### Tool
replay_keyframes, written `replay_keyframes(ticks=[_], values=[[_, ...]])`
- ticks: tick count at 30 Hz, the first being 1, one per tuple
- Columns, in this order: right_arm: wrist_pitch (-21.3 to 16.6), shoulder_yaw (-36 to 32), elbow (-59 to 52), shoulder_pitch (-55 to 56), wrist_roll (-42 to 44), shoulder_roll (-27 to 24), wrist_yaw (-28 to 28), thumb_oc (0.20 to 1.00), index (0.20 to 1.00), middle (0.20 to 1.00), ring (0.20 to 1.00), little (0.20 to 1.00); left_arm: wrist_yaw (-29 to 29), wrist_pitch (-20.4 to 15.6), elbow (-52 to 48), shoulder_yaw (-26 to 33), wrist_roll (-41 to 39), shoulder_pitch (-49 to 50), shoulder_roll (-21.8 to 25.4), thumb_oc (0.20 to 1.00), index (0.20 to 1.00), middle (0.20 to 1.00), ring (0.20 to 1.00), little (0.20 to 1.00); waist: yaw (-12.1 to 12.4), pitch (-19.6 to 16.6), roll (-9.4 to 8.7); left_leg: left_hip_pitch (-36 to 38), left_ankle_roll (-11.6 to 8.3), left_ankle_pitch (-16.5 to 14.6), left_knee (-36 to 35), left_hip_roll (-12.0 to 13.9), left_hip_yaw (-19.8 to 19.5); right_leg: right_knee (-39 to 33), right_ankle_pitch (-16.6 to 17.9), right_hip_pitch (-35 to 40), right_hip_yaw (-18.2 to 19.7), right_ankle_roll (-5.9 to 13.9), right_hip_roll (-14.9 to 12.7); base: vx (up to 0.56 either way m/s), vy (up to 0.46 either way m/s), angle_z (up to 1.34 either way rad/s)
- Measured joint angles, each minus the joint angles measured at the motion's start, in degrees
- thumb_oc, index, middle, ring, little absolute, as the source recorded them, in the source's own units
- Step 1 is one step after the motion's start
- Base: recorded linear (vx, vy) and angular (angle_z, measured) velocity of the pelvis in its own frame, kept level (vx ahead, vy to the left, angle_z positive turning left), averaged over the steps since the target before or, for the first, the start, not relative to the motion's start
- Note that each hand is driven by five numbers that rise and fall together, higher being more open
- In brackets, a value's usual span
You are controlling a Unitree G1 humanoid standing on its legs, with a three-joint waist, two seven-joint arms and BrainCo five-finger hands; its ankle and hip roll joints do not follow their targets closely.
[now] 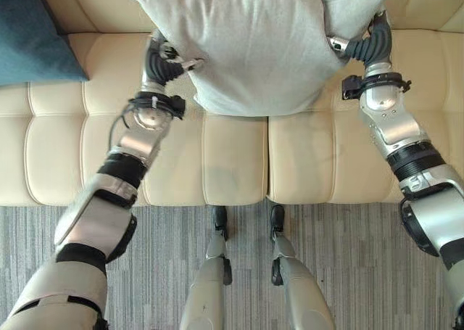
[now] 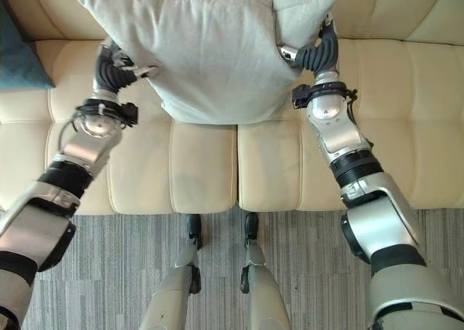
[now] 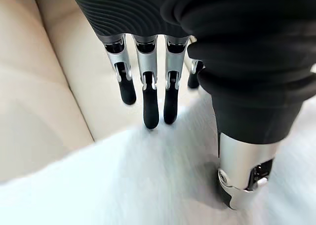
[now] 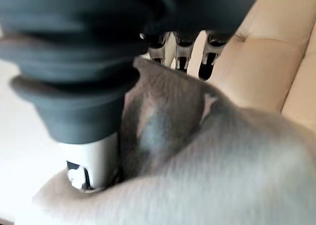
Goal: Pick up all the scattered cushions and arrange them neatly on the sofa.
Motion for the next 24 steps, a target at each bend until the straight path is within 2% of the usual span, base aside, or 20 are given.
replay_keyframes(ticks=[3, 5, 7, 11, 12, 14, 15, 16, 17, 19, 22, 24], values=[[0.0, -0.3, 1.1, -1.4, 1.2, -3.4, 0.0, 1.000, 1.000, 1.000, 1.000, 1.000, -0.4, 0.0, 0.0, 0.5, -1.1, -0.5, 3.4, 1.000, 1.000, 1.000, 1.000, 1.000, 0.3, -0.1, 0.09, 0.0, -0.20, 0.1, 0.0, 0.1, -0.2, 0.0, 0.0, 0.2, -0.1, -0.06, 0.1, 0.04, -0.012, 0.06], [0.2, -1.7, 0.5, -0.6, 2.2, -7.2, 0.1, 1.000, 1.000, 1.000, 1.000, 1.000, -0.7, -0.2, -3.0, 5.3, -2.5, 1.3, 6.2, 1.000, 1.000, 1.000, 1.000, 1.000, 0.4, -0.1, 0.10, 0.5, -0.37, 0.3, 0.0, 0.0, -0.9, 0.0, 0.1, 1.0, -1.1, -0.07, 0.0, 0.04, -0.005, 0.15], [0.1, -6.2, -2.4, 3.5, 2.9, -8.8, 0.0, 1.000, 1.000, 1.000, 1.000, 1.000, -1.0, -0.6, -5.0, 8.1, -2.8, 4.8, 6.7, 1.000, 1.000, 1.000, 1.000, 1.000, 0.4, 0.0, 0.13, 1.8, -0.38, 0.3, 0.0, -0.1, -1.5, 0.1, 0.0, 2.6, -1.4, -0.08, -0.1, 0.03, -0.005, 0.14], [-0.3, -12.5, -5.8, 10.5, 4.6, -8.9, 0.5, 1.000, 1.000, 1.000, 1.000, 1.000, -2.1, -0.6, -6.8, 9.4, -4.8, 11.8, 6.9, 1.000, 1.000, 1.000, 1.000, 1.000, 0.3, -0.2, 0.11, 4.3, -0.38, 0.3, 0.0, -0.3, -1.7, 0.1, -0.4, 5.5, -1.3, 0.16, -0.3, 0.01, 0.008, 0.11], [-1.1, -16.2, -8.7, 14.7, 5.8, -8.7, 1.2, 1.000, 1.000, 1.000, 1.000, 1.000, -3.0, -0.5, -8.9, 9.9, -4.7, 15.3, 6.8, 1.000, 1.000, 1.000, 1.000, 1.000, 0.4, -0.2, 0.10, 4.3, -0.38, 0.3, 0.0, -0.3, -1.8, 0.0, -0.5, 5.6, -1.3, 0.19, -0.3, 0.00, 0.030, 0.07], [-1.0, -18.1, -10.7, 18.8, 6.6, -8.3, 2.0, 1.000, 1.000, 1.000, 1.000, 1.000, -4.0, -0.4, -11.9, 11.2, -4.5, 20.0, 6.2, 1.000, 1.000, 1.000, 1.000, 1.000, 0.3, -0.2, 0.10, 4.2, -0.40, 0.3, 0.0, -0.3, -1.8, -0.1, -0.5, 5.6, -1.1, 0.20, -0.3, 0.01, 0.011, -0.02], [-1.7, -21.4, -17.1, 26.4, 6.6, -7.4, 3.1, 1.000, 1.000, 1.000, 1.000, 1.000, -4.9, -0.6, -18.4, 15.7, -4.4, 27.4, 3.8, 1.000, 1.000, 1.000, 1.000, 1.000, 0.2, -0.3, 0.06, 4.4, -0.40, 0.3, 0.0, -0.4, -1.7, 0.0, -0.5, 5.7, -1.0, 0.21, -0.4, 0.02, 0.010, -0.04], [-2.1, -23.8, -19.8, 31.9, 6.6, -5.8, 4.3, 1.000, 1.000, 1.000, 1.000, 1.000, -5.6, -0.6, -21.5, 17.6, -4.3, 32.6, 2.0, 1.000, 1.000, 1.000, 1.000, 1.000, 0.0, -0.3, 0.06, 4.8, -0.41, 0.2, 0.0, -0.4, -1.7, -0.1, -0.5, 6.1, -1.1, 0.21, -0.4, 0.00, 0.000, 0.00], [-2.4, -27.3, -23.0, 37.5, 6.7, -2.2, 5.1, 1.000, 1.000, 1.000, 1.000, 1.000, -6.2, -0.5, -24.0, 19.5, -4.2, 37.5, -0.6, 1.000, 1.000, 1.000, 1.000, 1.000, -0.1, -0.3, -0.01, 5.4, -0.41, 0.2, -0.1, -0.4, -1.7, -0.1, -0.5, 6.6, -1.0, 0.23, -0.4, 0.00, 0.000, 0.00], [-2.1, -27.9, -23.8, 44.9, 6.7, 2.3, 6.0, 1.000, 1.000, 1.000, 1.000, 1.000, -7.1, 0.1, -24.5, 19.8, -3.8, 45.0, -4.1, 1.000, 1.000, 1.000, 1.000, 1.000, -0.1, -0.3, 0.00, 6.6, -0.85, -0.1, -0.1, -0.3, -1.5, -0.1, -0.8, 7.7, -0.9, 0.53, -0.3, 0.07, 0.022, -0.08], [-1.6, -30.9, -29.0, 61.1, 4.9, 10.9, 10.6, 1.000, 1.000, 1.000, 1.000, 1.000, -10.7, 1.1, -27.8, 25.1, -1.8, 59.5, -11.9, 1.000, 1.000, 1.000, 1.000, 1.000, -0.4, -0.3, -0.02, 9.7, -1.83, -1.6, -0.1, -0.2, -1.4, -0.1, -1.1, 10.6, -0.6, 0.50, -0.3, 0.07, 0.068, -0.07], [0.3, -31.3, -28.9, 71.9, 0.4, 12.2, 13.6, 1.000, 1.000, 1.000, 1.000, 1.000, -13.2, 3.0, -26.2, 27.3, 0.6, 69.8, -12.9, 1.000, 1.000, 1.000, 1.000, 1.000, -0.3, -1.9, -0.14, 13.5, -1.34, -2.9, -0.5, -0.2, -0.7, -0.1, -2.7, 13.9, 0.6, 0.62, -0.4, 0.01, 0.106, -0.18]])
